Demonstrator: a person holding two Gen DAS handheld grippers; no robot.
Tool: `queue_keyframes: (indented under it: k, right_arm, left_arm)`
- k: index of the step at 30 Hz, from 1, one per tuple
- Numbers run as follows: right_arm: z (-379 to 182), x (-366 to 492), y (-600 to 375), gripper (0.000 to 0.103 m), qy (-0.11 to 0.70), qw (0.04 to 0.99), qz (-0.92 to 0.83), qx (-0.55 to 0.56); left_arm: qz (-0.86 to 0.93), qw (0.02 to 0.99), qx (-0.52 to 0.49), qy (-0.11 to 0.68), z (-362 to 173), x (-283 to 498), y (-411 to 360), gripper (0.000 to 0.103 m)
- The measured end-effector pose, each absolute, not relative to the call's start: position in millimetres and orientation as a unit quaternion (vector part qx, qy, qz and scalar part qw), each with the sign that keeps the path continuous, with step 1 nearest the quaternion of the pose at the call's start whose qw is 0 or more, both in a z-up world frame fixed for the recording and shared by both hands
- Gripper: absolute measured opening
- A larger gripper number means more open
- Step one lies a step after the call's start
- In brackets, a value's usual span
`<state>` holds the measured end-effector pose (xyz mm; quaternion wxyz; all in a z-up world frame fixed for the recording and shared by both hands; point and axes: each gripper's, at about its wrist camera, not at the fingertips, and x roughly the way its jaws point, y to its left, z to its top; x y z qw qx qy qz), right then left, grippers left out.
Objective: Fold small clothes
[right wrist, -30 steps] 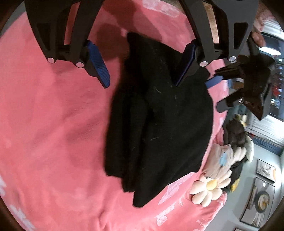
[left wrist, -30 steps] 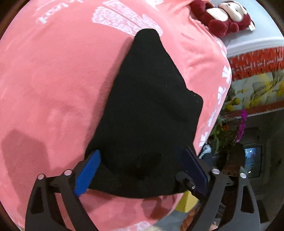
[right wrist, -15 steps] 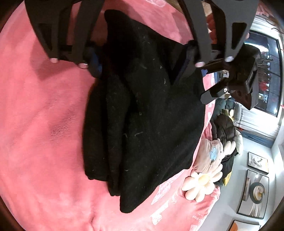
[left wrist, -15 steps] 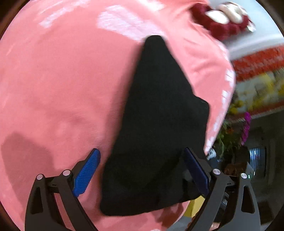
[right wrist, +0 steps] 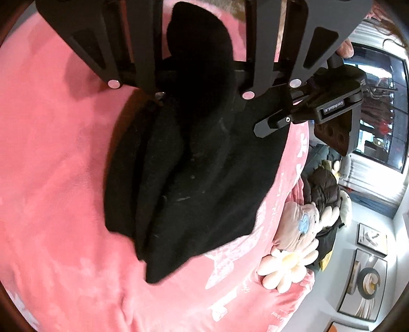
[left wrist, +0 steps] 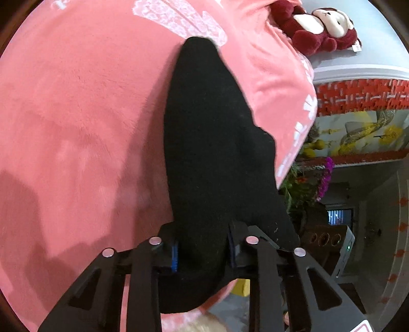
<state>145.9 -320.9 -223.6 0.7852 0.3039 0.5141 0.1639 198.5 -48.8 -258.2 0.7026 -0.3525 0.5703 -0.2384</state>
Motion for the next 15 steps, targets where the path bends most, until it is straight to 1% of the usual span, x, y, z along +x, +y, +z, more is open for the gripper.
queue_keyframes:
  k: [8, 11, 15]
  right_arm:
    - [-160, 97, -302, 0.020, 0.524, 0.788, 0.164, 0.280]
    - [-128, 80, -284, 0.020, 0.509, 0.801, 0.176, 0.263]
    - [-80, 70, -250, 0.020, 0.477, 0.819, 0.206, 0.242]
  left_arm:
    - [-0.271, 0.688, -0.357, 0.570, -201, 155, -40, 0.019]
    - [-0.280, 0.692, -0.357, 0.562, -177, 140, -25, 0.019]
    - [-0.294, 0.709, -0.357, 0.532, -133, 124, 6, 0.019]
